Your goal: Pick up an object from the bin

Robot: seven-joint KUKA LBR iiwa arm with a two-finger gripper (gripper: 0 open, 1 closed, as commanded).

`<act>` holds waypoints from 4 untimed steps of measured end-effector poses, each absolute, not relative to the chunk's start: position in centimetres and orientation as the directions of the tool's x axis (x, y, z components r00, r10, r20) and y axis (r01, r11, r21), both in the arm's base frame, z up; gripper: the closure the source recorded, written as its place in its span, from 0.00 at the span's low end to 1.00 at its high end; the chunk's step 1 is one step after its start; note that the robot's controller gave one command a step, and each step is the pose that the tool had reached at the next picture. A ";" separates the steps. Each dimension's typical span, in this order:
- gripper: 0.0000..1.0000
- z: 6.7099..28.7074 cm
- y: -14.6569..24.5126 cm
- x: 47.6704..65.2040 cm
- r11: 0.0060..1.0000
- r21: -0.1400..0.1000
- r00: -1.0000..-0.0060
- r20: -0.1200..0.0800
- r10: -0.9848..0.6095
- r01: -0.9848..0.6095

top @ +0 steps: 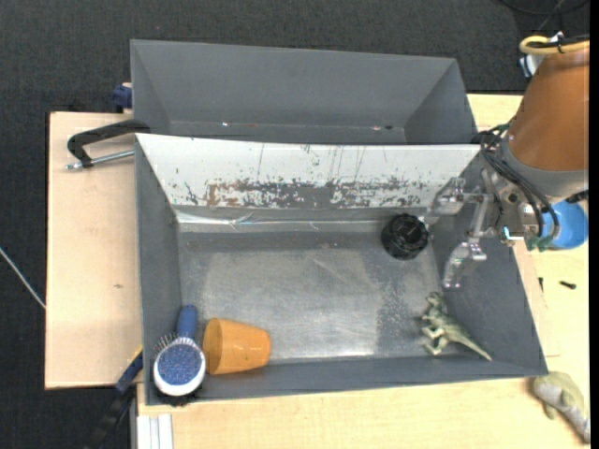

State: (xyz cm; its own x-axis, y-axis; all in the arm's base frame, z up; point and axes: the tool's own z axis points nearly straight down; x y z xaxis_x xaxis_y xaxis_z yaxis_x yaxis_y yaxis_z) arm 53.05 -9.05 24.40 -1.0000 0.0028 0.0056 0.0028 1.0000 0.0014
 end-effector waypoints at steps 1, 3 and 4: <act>0.00 7.8 -11.3 50.9 0.973 0.004 -0.973 0.003 -0.230 -0.230; 0.00 7.9 -13.1 50.2 0.815 0.018 -0.815 -0.014 -0.579 -0.579; 0.00 8.0 -12.9 50.3 0.728 0.017 -0.728 -0.022 -0.685 -0.686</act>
Offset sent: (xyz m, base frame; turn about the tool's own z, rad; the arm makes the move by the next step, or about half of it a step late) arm -0.0218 -0.0244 -0.1644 -0.2357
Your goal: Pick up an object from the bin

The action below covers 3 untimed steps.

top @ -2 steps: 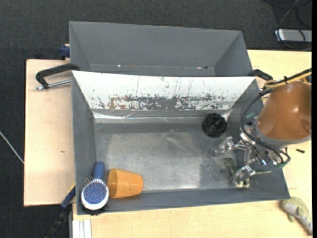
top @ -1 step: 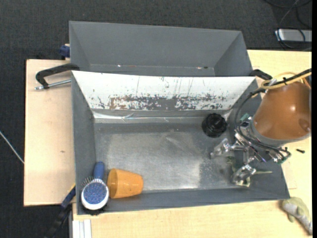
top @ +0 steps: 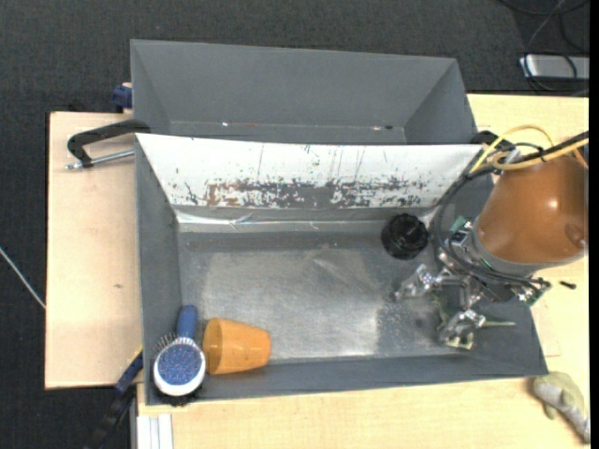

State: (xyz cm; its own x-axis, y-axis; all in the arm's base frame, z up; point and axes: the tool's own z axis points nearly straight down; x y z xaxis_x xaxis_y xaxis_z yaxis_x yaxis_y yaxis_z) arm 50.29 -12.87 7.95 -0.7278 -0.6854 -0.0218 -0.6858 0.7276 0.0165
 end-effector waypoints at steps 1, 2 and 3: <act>0.00 9.4 -12.9 49.4 0.621 0.012 -0.621 -0.025 -0.783 -0.783; 0.00 8.6 -12.6 49.8 0.576 0.019 -0.576 -0.026 -0.817 -0.817; 0.00 7.2 -8.2 51.9 0.784 -0.002 -0.784 -0.003 -0.621 -0.621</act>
Offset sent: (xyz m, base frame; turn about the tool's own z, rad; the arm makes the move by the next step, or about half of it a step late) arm -0.0118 -0.0176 0.0143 -0.1430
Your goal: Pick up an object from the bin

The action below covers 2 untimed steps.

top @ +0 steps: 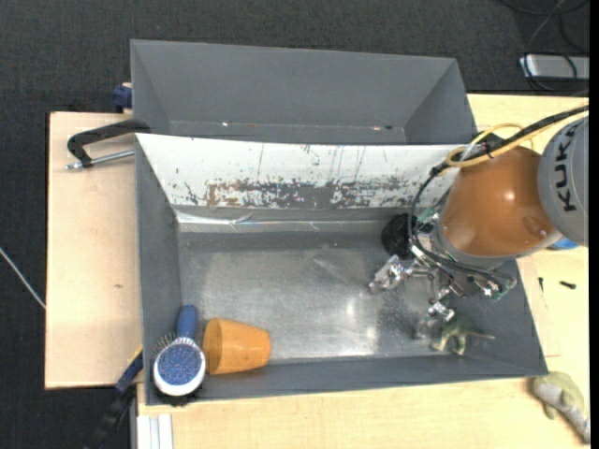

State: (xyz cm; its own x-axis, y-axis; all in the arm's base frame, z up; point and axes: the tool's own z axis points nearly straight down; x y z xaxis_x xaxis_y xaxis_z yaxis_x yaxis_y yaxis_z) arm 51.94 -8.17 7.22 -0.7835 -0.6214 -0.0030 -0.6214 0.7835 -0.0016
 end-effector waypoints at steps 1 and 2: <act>0.00 7.3 -3.2 51.6 0.730 -0.006 -0.730 -0.006 -0.683 -0.683; 0.00 10.0 -11.5 53.5 0.689 -0.010 -0.689 -0.004 -0.724 -0.724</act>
Offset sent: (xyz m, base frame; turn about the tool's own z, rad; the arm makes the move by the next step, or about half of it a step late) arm -0.0062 0.0485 -0.0022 -0.0804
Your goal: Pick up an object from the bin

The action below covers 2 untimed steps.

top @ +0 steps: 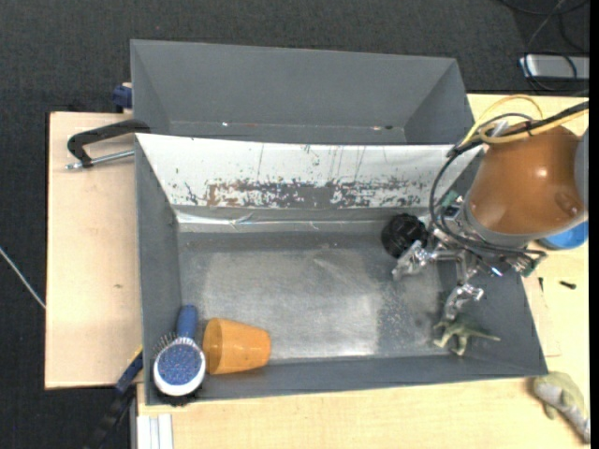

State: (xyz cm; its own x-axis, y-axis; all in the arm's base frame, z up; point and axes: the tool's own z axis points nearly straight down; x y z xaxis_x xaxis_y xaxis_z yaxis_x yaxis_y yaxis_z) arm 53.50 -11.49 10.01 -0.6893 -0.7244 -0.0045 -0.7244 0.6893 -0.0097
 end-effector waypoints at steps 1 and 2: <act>0.00 20.2 -14.1 50.4 0.679 -0.011 -0.679 -0.006 -0.734 -0.734; 0.00 7.7 -12.8 50.6 0.341 0.001 -0.341 -0.014 -0.940 -0.940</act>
Offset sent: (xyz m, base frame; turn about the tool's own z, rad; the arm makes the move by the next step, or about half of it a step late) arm -0.0321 -0.0243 0.0959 -0.0198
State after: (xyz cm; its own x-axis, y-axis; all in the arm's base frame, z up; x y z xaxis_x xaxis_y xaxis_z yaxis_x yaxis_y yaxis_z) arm 50.57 -12.75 7.68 -0.3409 -0.9400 -0.0136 -0.9401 0.3409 0.0012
